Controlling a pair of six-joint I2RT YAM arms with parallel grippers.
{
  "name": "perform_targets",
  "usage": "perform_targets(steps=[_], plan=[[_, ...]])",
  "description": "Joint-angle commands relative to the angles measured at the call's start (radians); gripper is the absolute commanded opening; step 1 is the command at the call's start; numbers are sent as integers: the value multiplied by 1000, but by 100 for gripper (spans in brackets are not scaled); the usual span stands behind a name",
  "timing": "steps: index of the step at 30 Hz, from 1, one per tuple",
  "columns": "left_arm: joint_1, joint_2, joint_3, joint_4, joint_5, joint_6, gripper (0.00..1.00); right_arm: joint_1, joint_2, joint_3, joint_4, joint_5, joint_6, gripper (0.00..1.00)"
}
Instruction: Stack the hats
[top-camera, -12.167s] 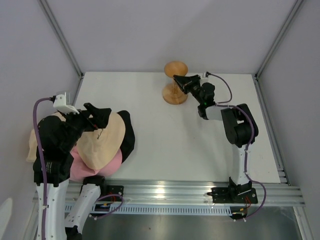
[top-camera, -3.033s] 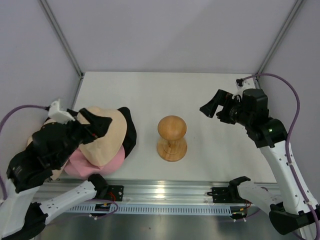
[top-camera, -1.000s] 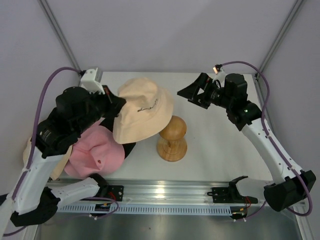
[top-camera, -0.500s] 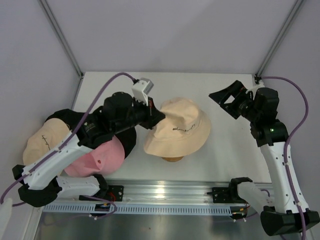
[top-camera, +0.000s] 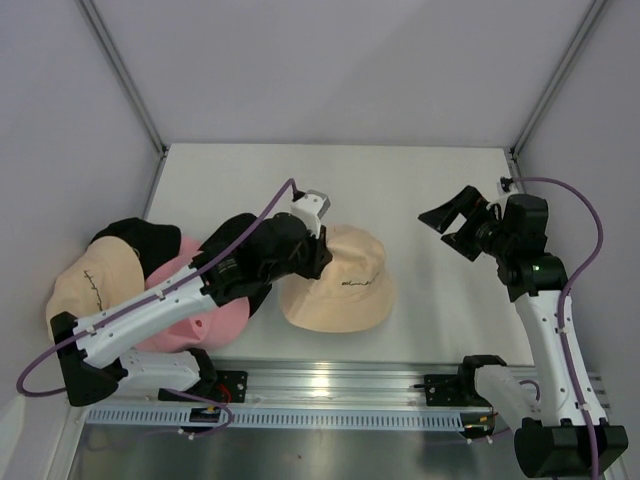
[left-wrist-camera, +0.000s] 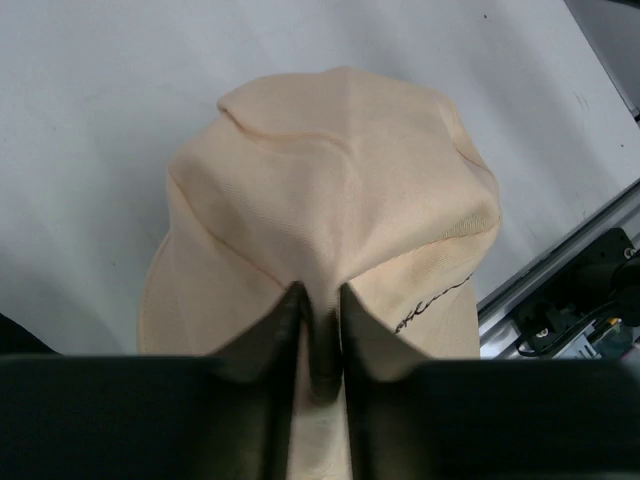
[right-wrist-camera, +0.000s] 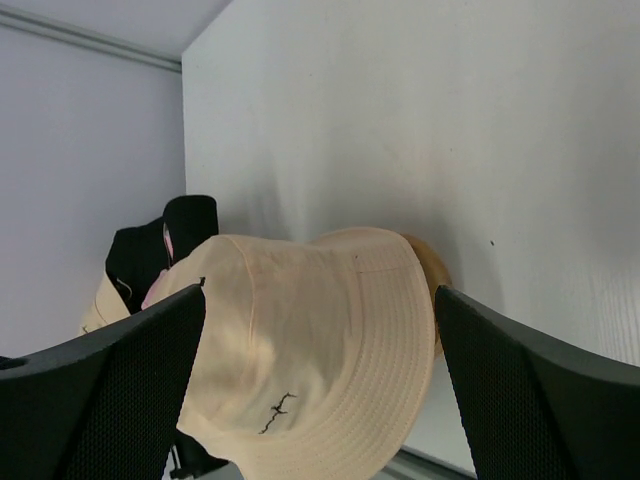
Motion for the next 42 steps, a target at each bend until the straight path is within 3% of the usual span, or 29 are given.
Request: perform_targets(steps=[1,4,7,9,10,11,15,16,22,25,31,35,39,42], plan=[[-9,-5,-21,74,-70,-37,31,-3,-16,-39,84,-91,-21,100],[-9,-6,-6,41,-109,-80,53,0,0,-50,70,-93,-70,100],[-7,-49,7,-24,-151,-140,55,-2,18,-39,45,-78,-104,100],[-6,-141,-34,-38,-157,-180,70,0,20,-38,59,-90,-115,100],[-6,-181,-50,-36,-157,-191,89,-2,21,-39,68,-96,-113,100],[-3,-224,-68,-27,-159,-200,99,0,21,-41,79,-119,-119,99],[25,-406,-186,43,-79,-186,100,32,35,-22,102,-159,-179,100],[25,-410,-200,43,-56,-182,94,78,39,-13,95,-149,-197,99],[20,-276,-243,54,195,-105,65,235,76,31,59,43,-239,99],[-4,-200,-283,71,219,-82,63,255,99,30,73,36,-230,100],[-15,-141,-326,18,242,-44,62,273,95,1,68,65,-239,99],[-14,-167,-343,-50,179,-39,69,273,89,-38,93,57,-217,99],[-15,-273,-302,-102,92,-54,84,275,95,-73,101,117,-202,99],[-14,-397,-267,-101,18,-89,86,273,121,-114,90,200,-167,100]])
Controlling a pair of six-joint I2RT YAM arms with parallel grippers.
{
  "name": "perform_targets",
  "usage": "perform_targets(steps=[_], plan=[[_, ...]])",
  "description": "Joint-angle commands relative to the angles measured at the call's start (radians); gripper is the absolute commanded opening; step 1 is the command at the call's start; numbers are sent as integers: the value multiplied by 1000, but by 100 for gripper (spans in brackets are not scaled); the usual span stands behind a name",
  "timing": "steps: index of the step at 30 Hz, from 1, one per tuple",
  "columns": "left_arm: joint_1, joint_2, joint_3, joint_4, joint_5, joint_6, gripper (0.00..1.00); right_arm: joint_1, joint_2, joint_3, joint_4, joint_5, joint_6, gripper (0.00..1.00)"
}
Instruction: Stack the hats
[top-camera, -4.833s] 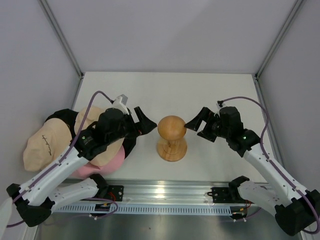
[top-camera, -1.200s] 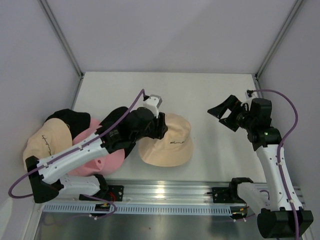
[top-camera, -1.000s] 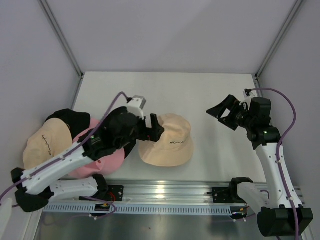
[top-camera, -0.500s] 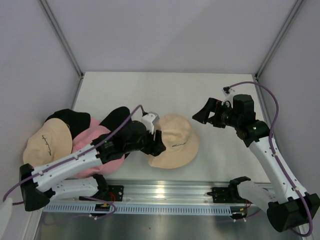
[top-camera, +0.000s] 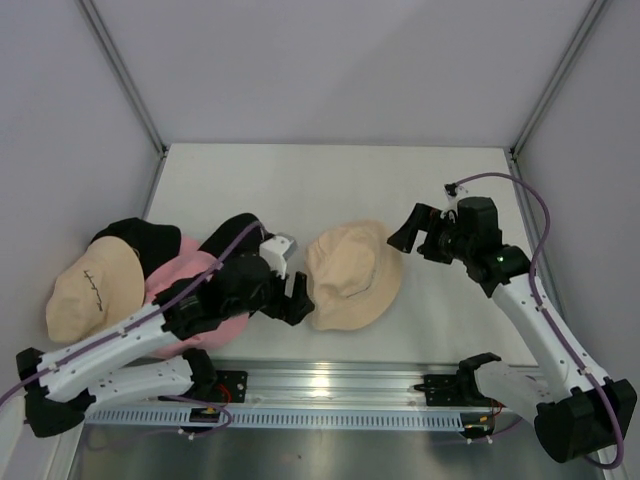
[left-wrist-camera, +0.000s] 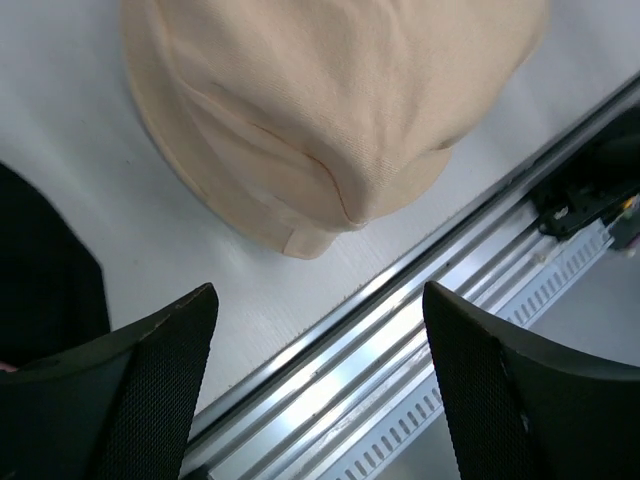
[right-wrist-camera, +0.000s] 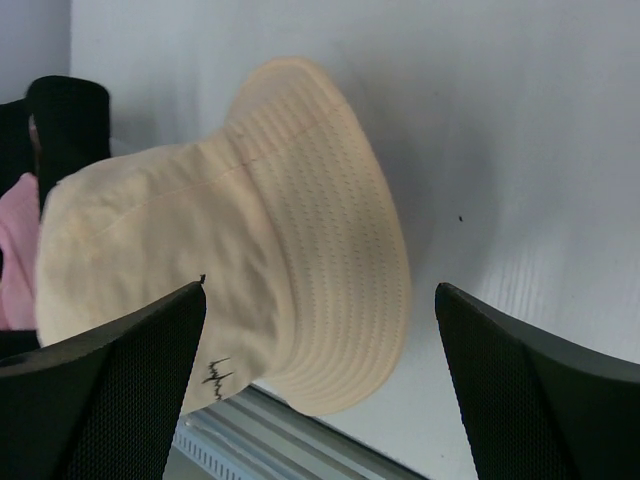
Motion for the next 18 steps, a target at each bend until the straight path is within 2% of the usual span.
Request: perform_targets(steps=[1,4,8,9,11,15,18], plan=[[-2,-161,82,-12,-151,-39,86,5,21,-49,27,108,41,100],[13,-227,137,-58,-231,-99,87,5,52,-122,66,116,67,100],[51,-230,226,-182,-385,-166,89,29,113,-179,80,132,43,98],[70,-226,234,-216,-415,-191,97,45,124,-181,51,192,29,98],[100,-198,238,-327,-457,-231,97,77,145,-188,16,249,-2,99],[293,-148,243,-460,-402,-269,100,95,148,-214,20,281,-25,100],[366,-140,252,-513,-403,-271,99,94,134,-173,-25,341,-31,100]])
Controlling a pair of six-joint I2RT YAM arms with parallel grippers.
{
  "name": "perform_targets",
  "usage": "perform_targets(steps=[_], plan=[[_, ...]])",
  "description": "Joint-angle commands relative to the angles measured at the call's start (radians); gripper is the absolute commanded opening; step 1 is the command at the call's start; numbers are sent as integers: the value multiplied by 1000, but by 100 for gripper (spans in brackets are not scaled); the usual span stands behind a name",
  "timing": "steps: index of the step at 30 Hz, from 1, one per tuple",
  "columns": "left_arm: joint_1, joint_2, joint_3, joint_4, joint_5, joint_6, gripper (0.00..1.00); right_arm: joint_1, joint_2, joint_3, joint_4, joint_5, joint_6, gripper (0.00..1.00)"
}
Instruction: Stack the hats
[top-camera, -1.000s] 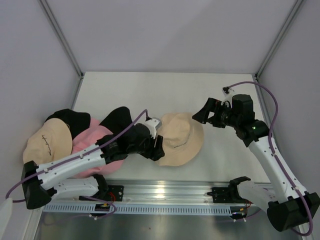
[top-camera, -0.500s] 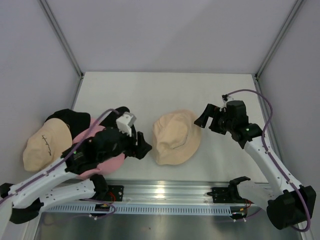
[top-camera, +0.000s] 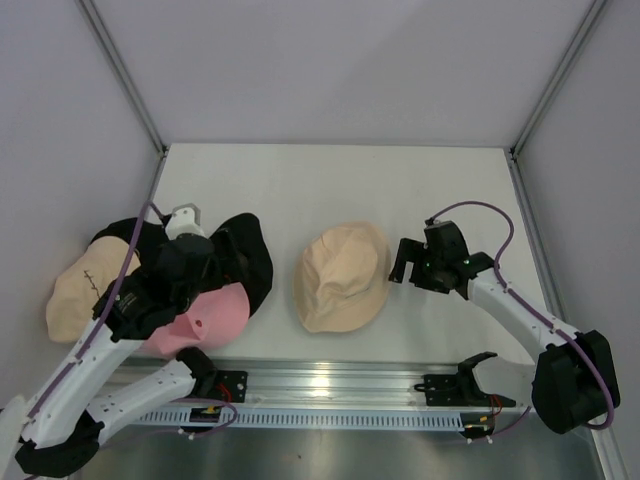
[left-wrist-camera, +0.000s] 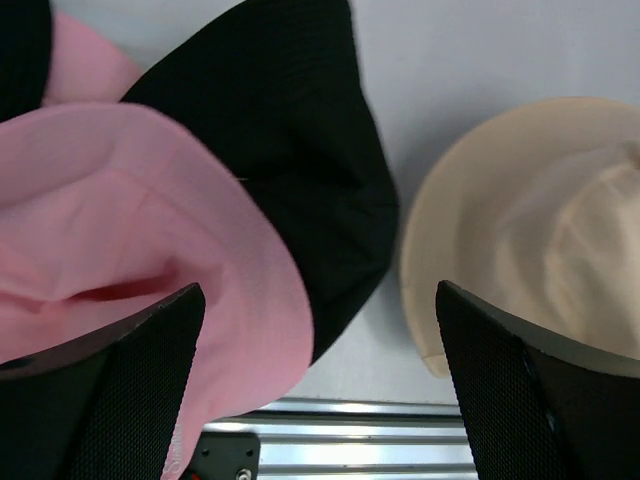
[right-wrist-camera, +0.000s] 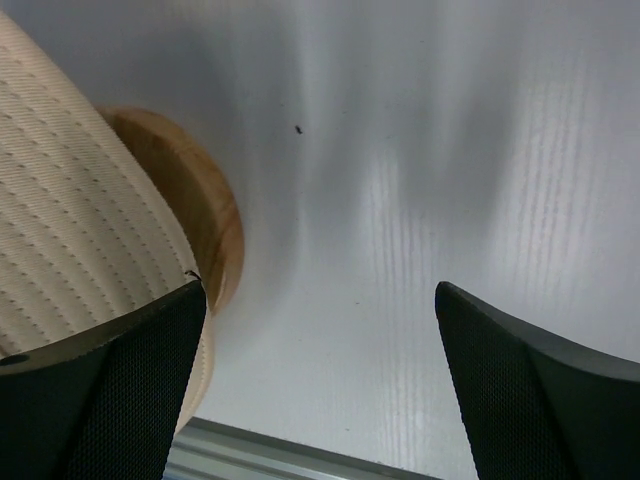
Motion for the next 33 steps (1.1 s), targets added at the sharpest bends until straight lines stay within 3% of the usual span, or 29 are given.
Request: perform_targets(steps=[1,3,8,13,17,23,25,26,27,29,31,33], plan=[[69,8,45,-145,-34,-54,99,0,-27,59,-49,121,-40,99],[88,9,68,-238,-72,-73,100,-10,-54,132,-123,155,-63,99],[132,26,64,-416,-128,-134,99,-188,-71,332,-319,83,-89,100],[151,37,-43,-351,-68,-131,97,-240,-111,485,-353,26,-109,100],[206,44,-101,-190,64,-11,88,-240,-142,516,-318,-32,-105,99],[209,142,-128,-203,92,-59,89,-244,-141,515,-316,-41,-85,99],[210,143,-144,-197,100,-67,85,-242,-142,505,-307,-61,-75,99],[209,138,-148,-193,97,-68,81,-242,-142,502,-296,-67,-72,100],[210,130,-150,-184,95,-71,63,-242,-141,499,-293,-76,-68,100],[210,107,-159,-176,95,-76,43,-244,-137,499,-281,-92,-63,99],[213,97,-164,-168,96,-74,33,-244,-133,504,-272,-107,-57,99],[215,100,-167,-164,101,-70,16,-242,-131,505,-255,-135,-51,99]])
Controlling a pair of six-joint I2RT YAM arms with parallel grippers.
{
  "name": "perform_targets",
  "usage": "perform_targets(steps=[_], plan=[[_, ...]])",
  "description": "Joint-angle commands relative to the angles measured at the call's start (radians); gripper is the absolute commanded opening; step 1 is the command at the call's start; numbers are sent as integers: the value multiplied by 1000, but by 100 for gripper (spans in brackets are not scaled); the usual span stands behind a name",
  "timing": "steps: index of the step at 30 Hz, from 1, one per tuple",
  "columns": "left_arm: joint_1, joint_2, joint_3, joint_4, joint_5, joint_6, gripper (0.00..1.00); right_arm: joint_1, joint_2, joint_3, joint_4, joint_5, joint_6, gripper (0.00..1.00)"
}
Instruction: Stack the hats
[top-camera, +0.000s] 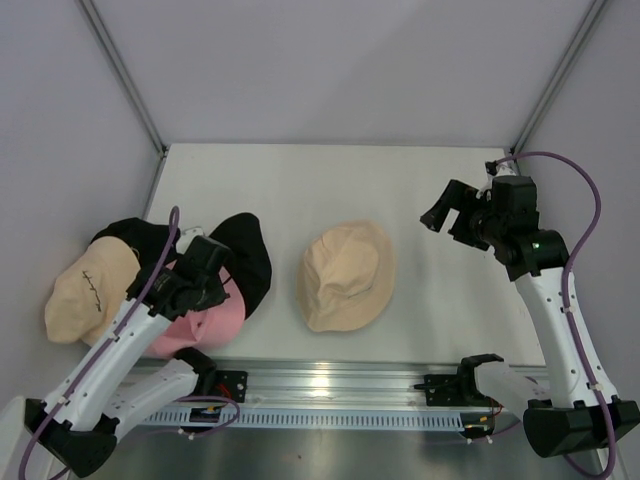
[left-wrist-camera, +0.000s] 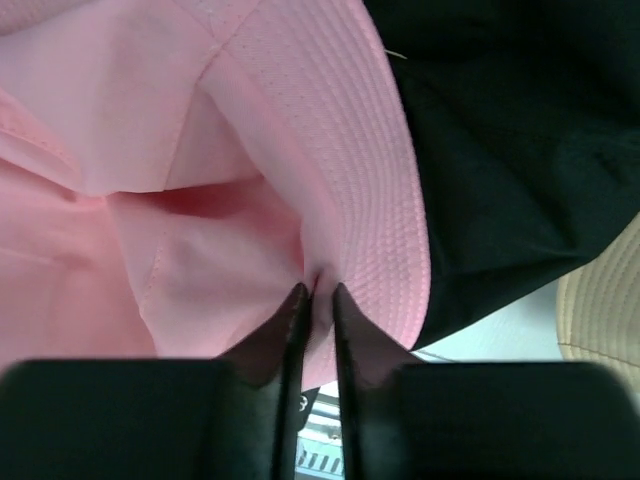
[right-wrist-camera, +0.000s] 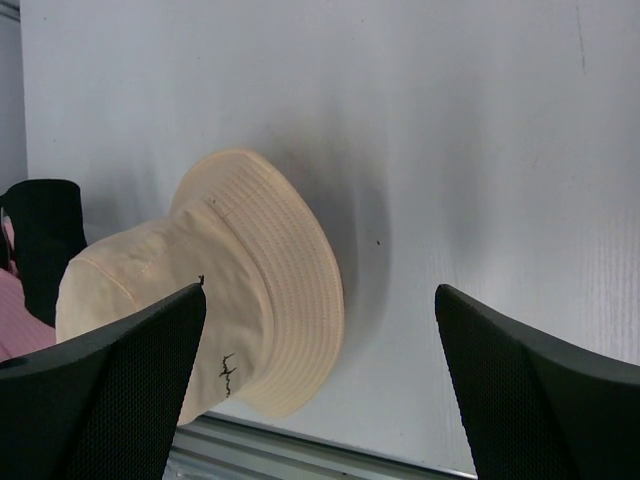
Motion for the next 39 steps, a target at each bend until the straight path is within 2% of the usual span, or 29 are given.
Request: perform_targets(steps=[1,2,6,8,9,11,12,13,15,18,19,21,22,25,29,33,39], plan=[[12,-10,-9,17,1,9,9,-2,4,12,49,-66,23,100],[12,-14,-3,18,1,12,1,-4,4,13,58,-92,26,99],[14,-51,32,38,19,51,1,-2,-5,21,81,-139,43,99],[14,-69,97,15,21,81,1,-2,-13,33,84,-152,42,100],[14,-78,196,-2,13,103,1,-2,-13,36,89,-178,40,100],[14,-77,270,-44,16,142,1,-1,-19,47,116,-246,37,99],[14,-66,304,-51,45,172,1,1,-22,48,136,-274,40,99],[14,-57,415,-52,67,238,1,2,-25,49,182,-302,45,99],[12,-13,535,-59,132,307,1,7,-33,55,233,-375,72,99],[12,36,719,-42,201,337,1,10,-33,71,326,-438,129,99],[12,61,764,-23,267,348,1,13,-30,79,342,-448,143,99],[12,79,790,30,355,355,1,17,-16,96,382,-466,166,100],[11,89,787,94,464,361,1,25,-13,105,409,-472,187,99],[-32,150,792,191,553,368,1,39,-4,114,434,-482,216,100],[-224,300,878,201,484,403,1,45,0,119,406,-465,224,100],[-321,488,986,169,401,427,1,33,-16,121,328,-422,212,99],[-436,665,1183,78,315,455,1,4,-66,107,175,-359,197,99]])
